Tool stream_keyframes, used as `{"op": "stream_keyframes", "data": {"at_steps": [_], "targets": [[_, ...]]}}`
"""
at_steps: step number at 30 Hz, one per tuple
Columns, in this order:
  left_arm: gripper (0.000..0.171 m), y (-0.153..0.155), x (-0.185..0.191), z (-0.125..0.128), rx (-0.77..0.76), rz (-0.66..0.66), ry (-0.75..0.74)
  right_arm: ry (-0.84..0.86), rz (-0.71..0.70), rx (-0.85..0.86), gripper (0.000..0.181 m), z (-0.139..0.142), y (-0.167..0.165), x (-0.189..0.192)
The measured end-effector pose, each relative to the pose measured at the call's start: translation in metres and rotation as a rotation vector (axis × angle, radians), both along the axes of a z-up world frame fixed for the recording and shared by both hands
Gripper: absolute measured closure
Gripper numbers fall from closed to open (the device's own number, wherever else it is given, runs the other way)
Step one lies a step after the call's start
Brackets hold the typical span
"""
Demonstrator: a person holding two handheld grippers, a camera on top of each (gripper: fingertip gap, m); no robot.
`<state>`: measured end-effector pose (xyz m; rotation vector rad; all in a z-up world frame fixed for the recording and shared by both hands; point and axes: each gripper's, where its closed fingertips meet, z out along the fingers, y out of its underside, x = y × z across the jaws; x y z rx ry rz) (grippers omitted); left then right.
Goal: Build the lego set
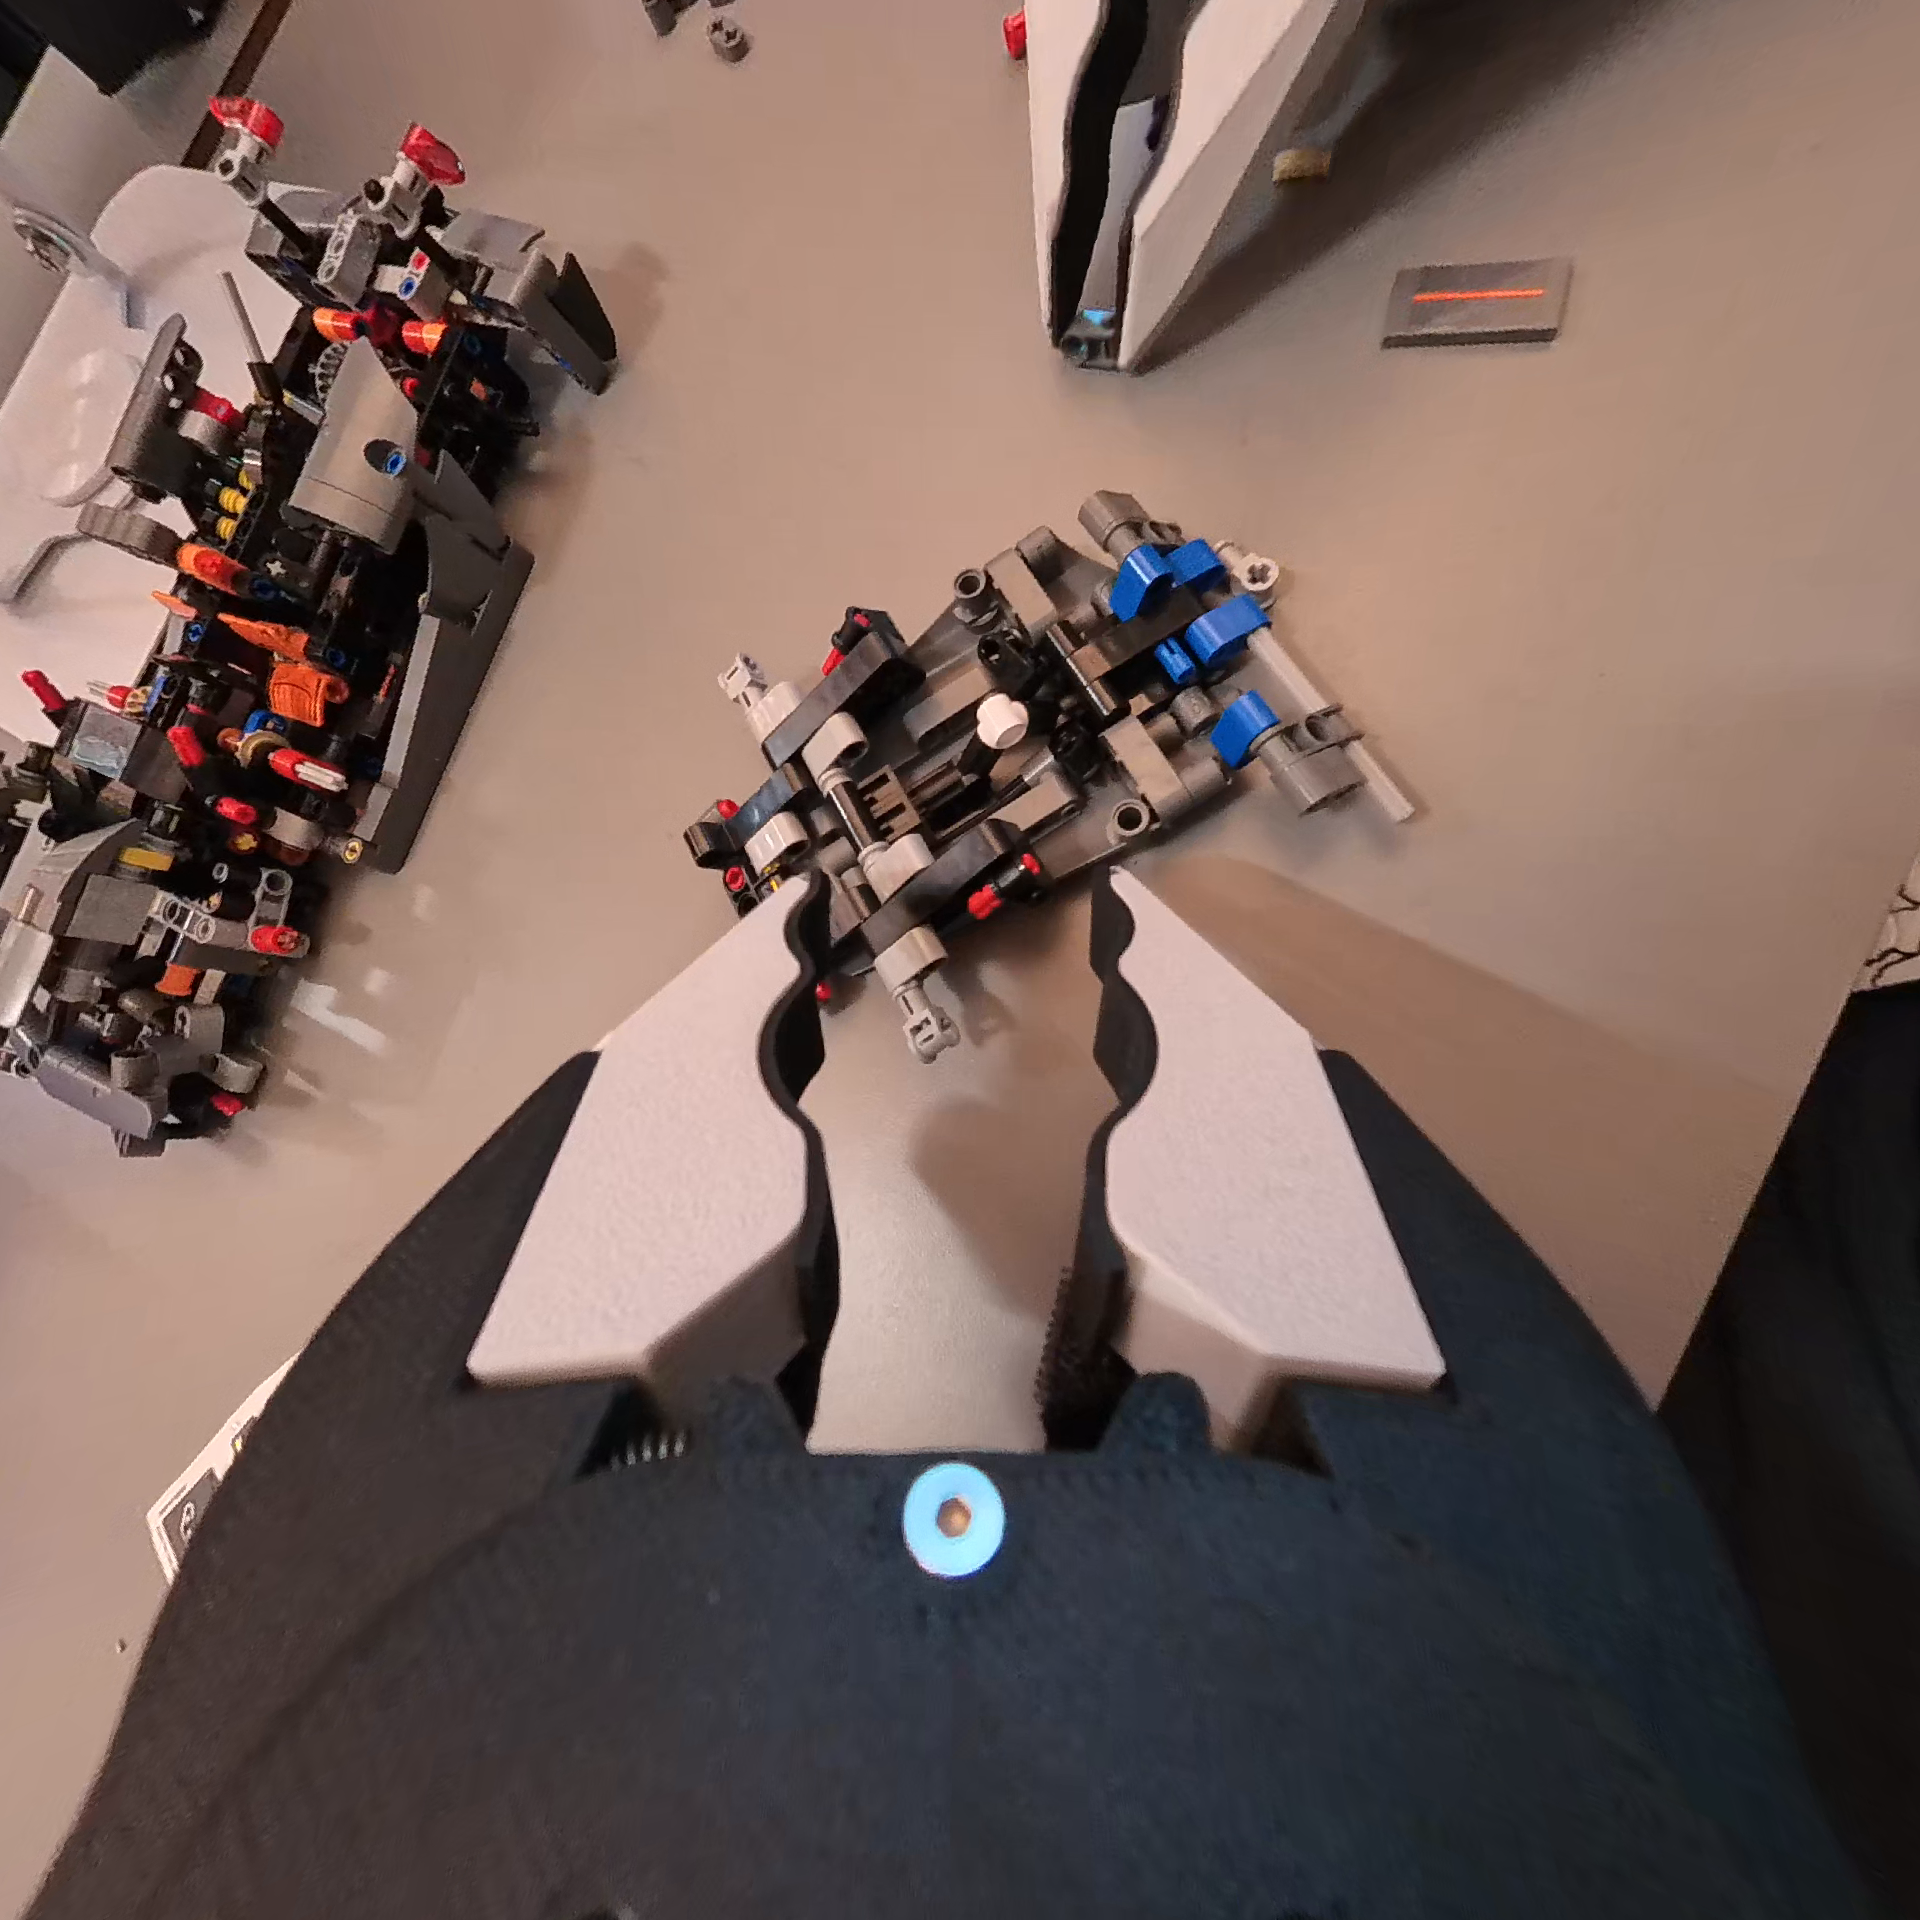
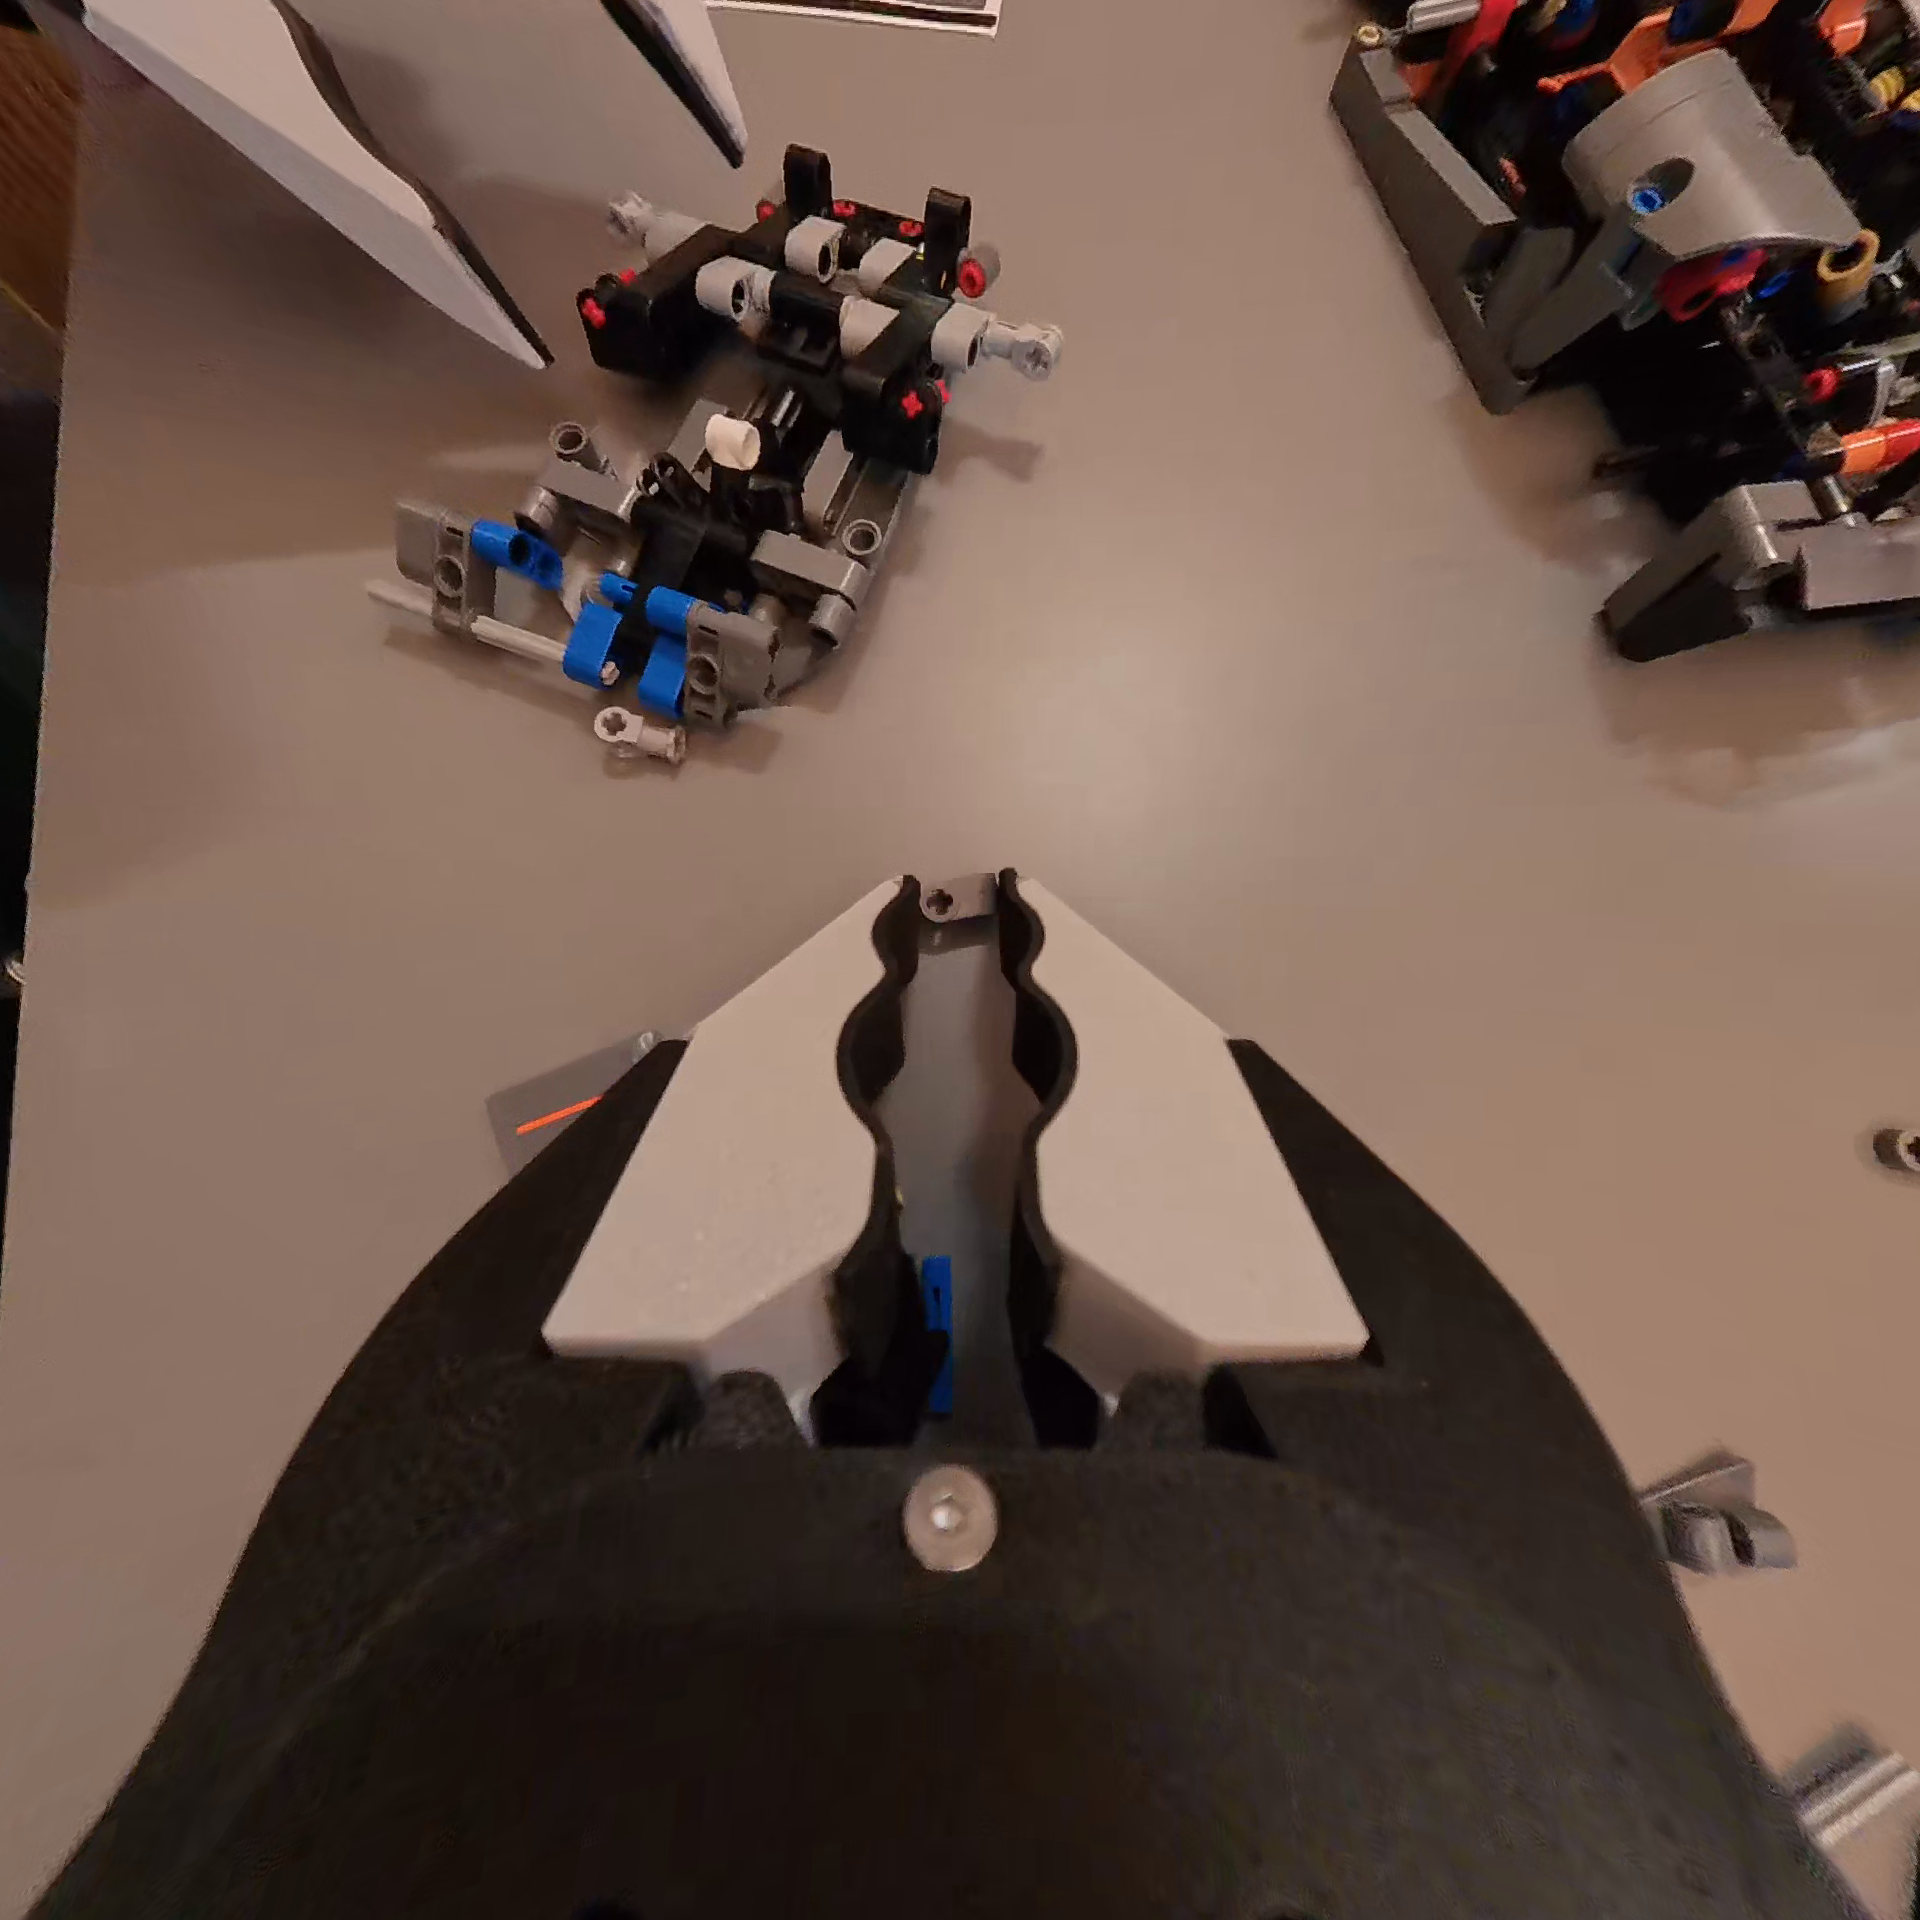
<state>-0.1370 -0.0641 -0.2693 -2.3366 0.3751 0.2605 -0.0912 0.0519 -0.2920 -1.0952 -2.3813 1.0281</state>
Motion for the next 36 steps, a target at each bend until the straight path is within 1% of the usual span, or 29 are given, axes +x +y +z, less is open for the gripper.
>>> {"op": "stream_keyframes", "data": {"at_steps": [12,21,36], "targets": [[0.121,0.003,-0.007,0.002,0.015,0.012,0.004,0.02,-0.008,-0.002,0.168,0.001,0.004,-0.001],[0.12,-0.004,-0.009,-0.003,0.018,0.032,-0.011,0.041,-0.012,-0.008,0.169,0.002,0.005,-0.003],[0.124,-0.006,0.001,-0.009,0.007,-0.008,-0.043,0.067,-0.005,0.005,0.169,0.003,0.005,-0.006]]}}
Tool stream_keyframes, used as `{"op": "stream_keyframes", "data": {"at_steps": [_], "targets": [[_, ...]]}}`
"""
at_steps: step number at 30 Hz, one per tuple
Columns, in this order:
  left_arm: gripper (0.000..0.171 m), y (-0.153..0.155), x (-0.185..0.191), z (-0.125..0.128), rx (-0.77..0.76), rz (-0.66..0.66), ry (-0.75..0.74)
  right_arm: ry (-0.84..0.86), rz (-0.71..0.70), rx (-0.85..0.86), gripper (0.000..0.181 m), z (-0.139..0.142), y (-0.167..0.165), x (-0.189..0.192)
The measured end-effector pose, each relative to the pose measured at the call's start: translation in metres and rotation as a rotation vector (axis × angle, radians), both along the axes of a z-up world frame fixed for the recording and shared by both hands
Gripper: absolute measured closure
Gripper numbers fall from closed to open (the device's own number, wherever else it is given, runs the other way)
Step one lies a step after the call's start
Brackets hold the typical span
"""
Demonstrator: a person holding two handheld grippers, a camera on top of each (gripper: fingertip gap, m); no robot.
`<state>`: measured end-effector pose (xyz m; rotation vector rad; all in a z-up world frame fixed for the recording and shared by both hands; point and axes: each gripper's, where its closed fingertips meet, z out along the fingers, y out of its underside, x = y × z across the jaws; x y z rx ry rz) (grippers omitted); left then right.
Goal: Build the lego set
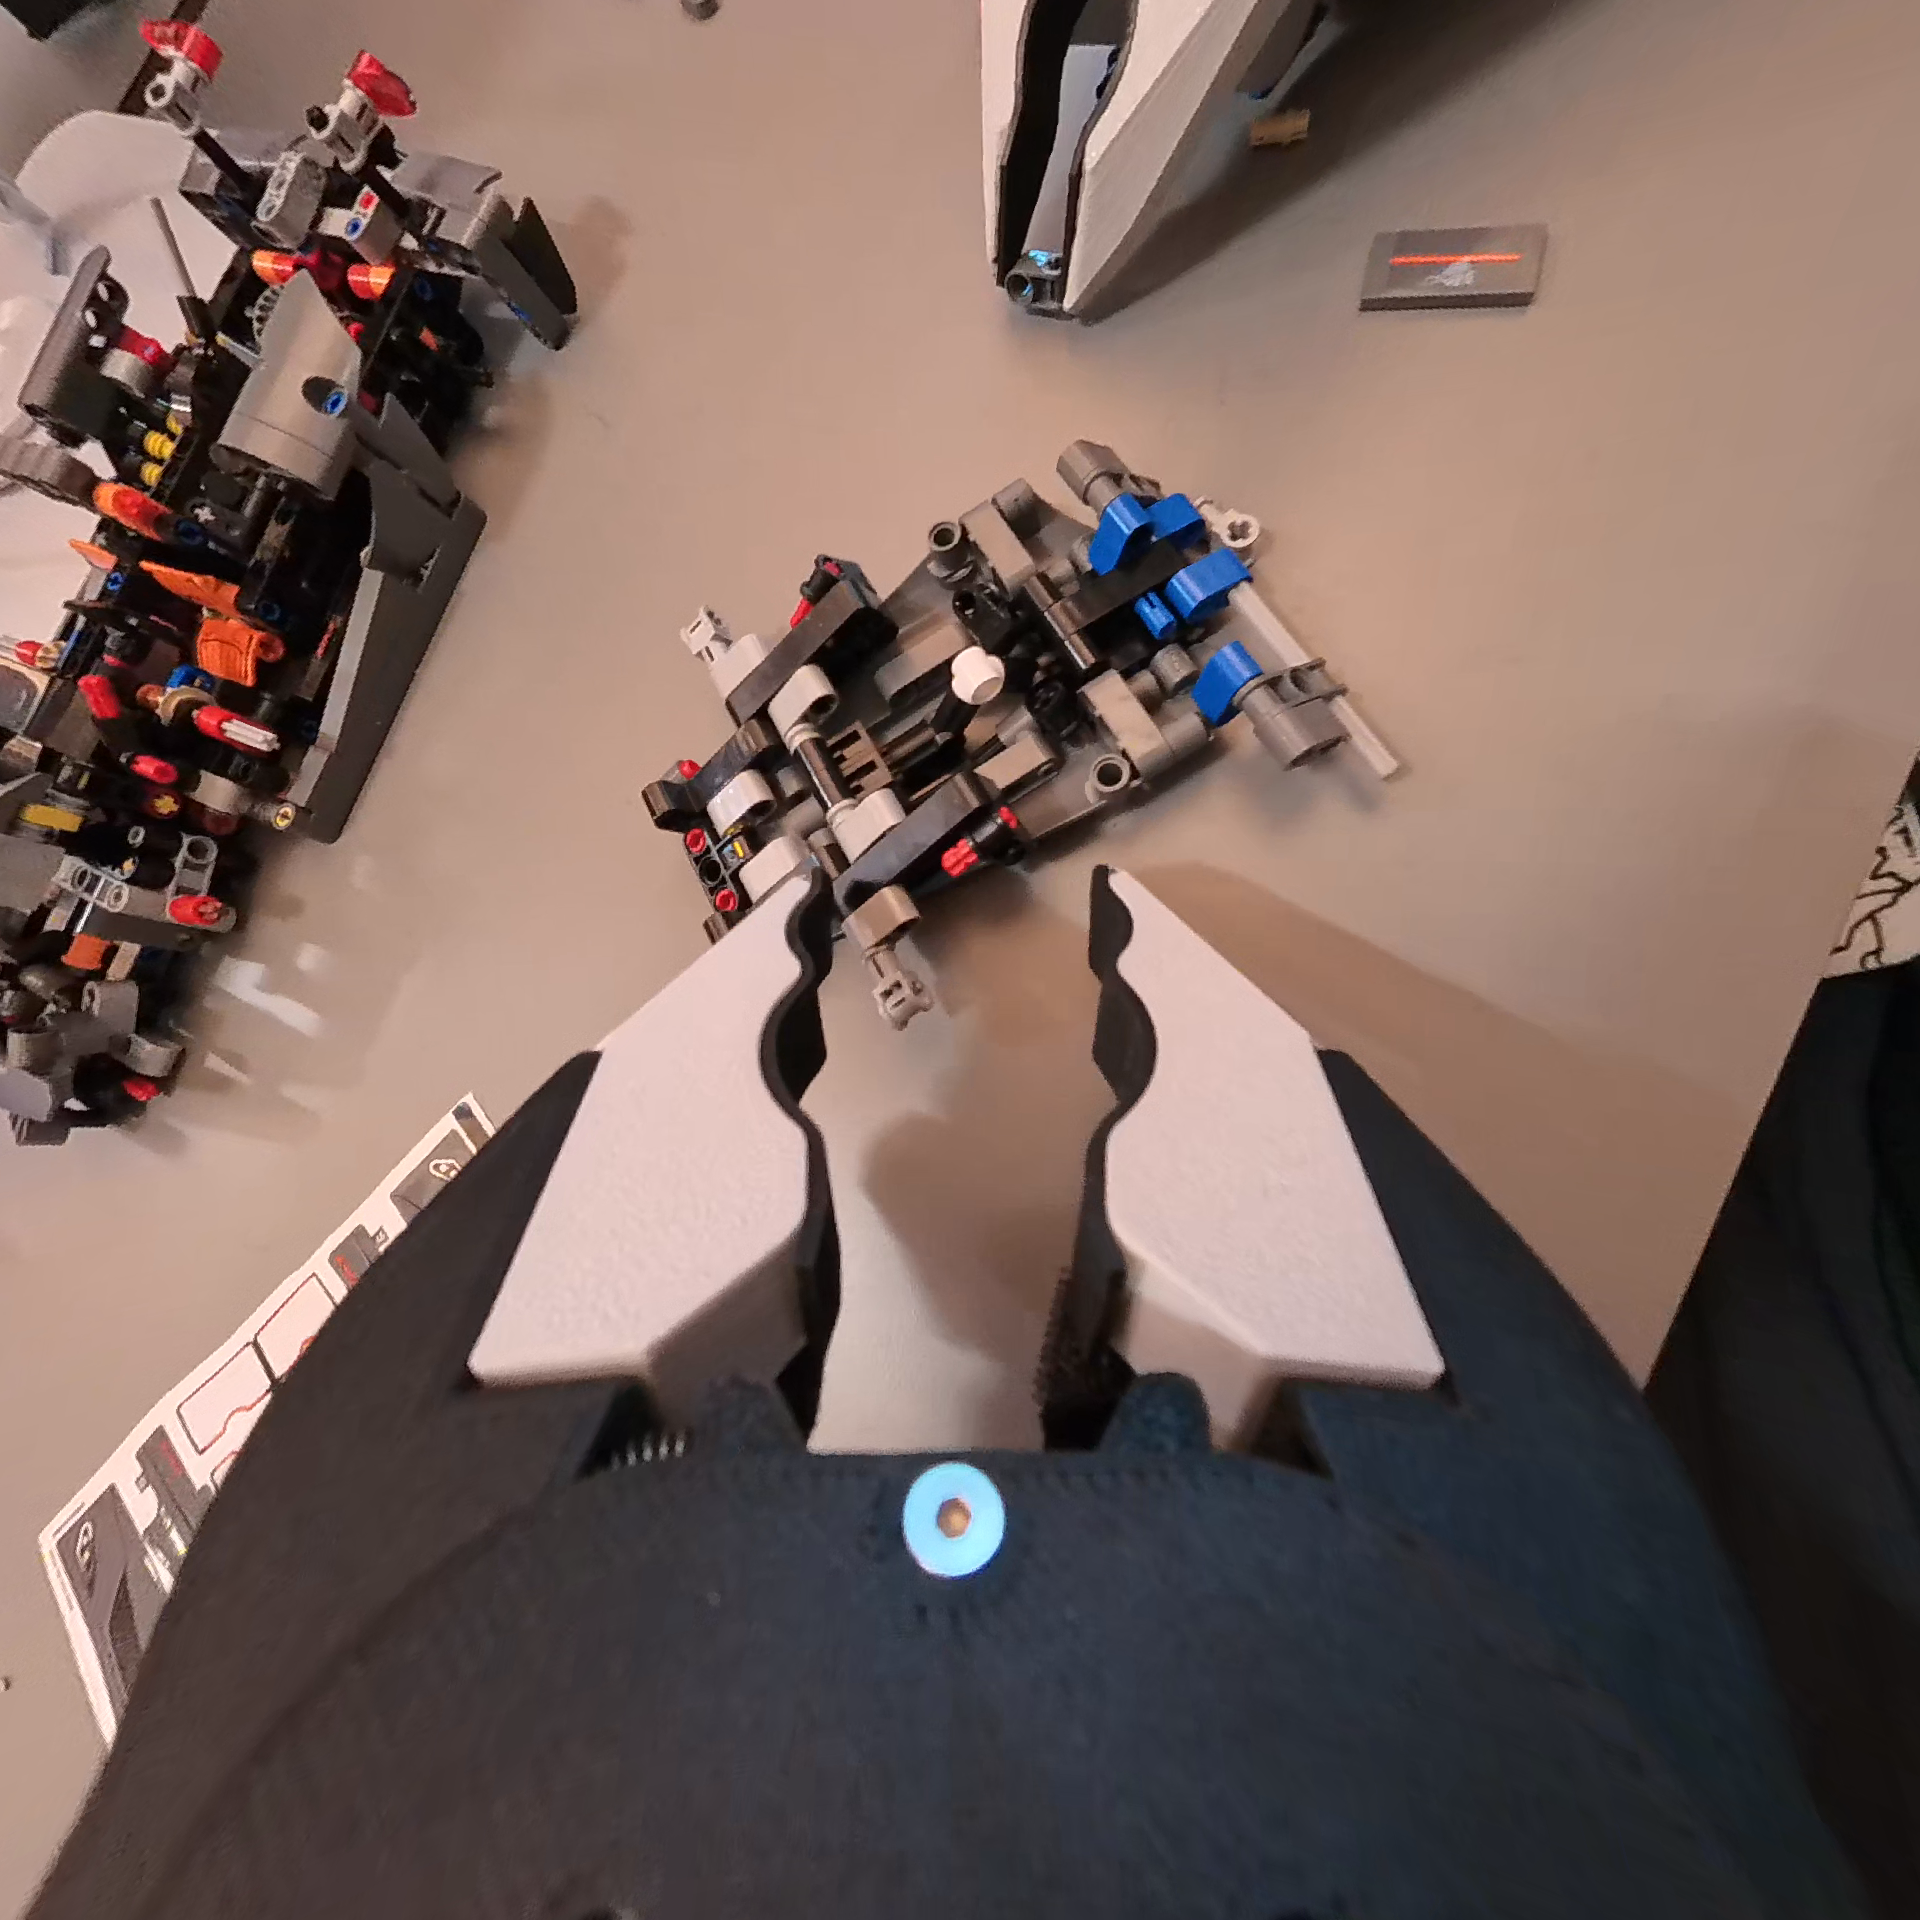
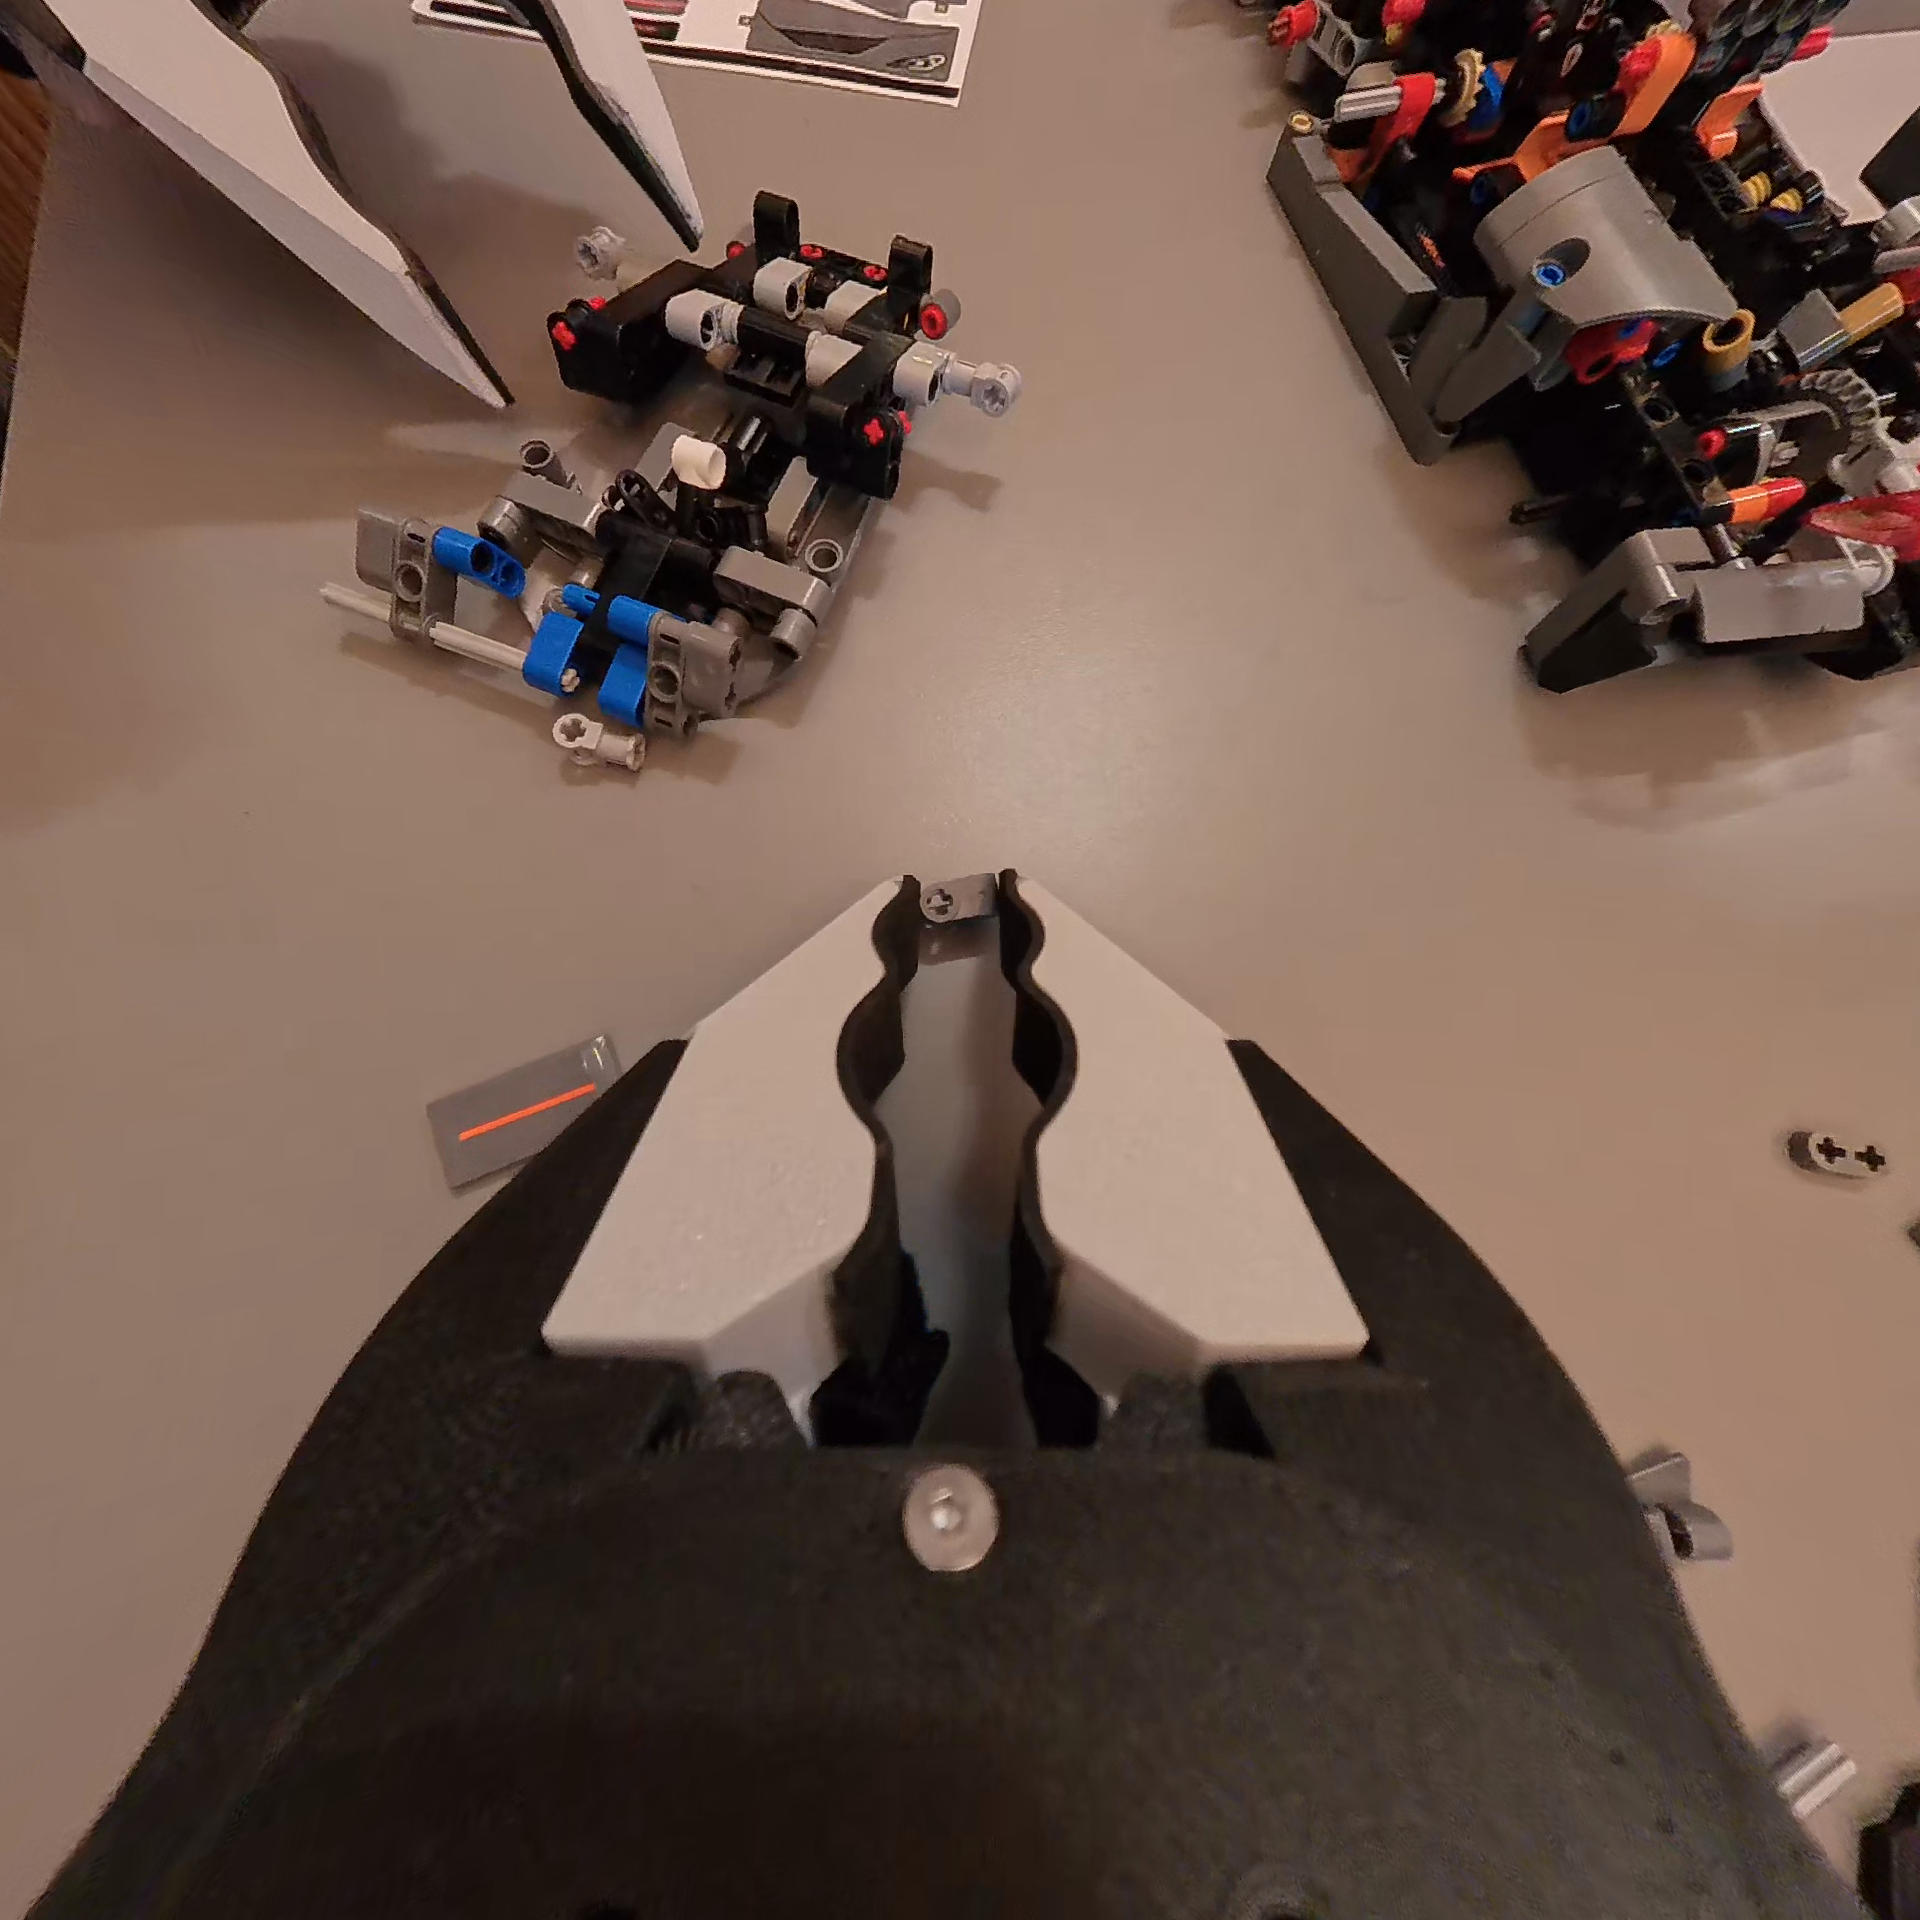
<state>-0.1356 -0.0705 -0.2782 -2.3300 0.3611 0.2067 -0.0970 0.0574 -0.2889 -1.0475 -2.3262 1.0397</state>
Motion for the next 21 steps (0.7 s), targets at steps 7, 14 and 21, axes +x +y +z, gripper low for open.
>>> {"op": "stream_keyframes", "data": {"at_steps": [7,14,21], "targets": [[0.124,-0.0002,-0.0035,0.0003,0.008,0.013,0.002,0.004,0.004,0.015,0.169,-0.0006,0.0002,0.0004],[0.123,-0.0024,-0.0056,-0.0014,0.008,0.029,0.005,0.007,-0.004,0.026,0.168,-0.0011,0.003,-0.0002],[0.122,-0.005,-0.0061,-0.0038,0.006,0.041,0.003,0.007,-0.007,0.032,0.168,-0.0016,0.0046,-0.0001]]}}
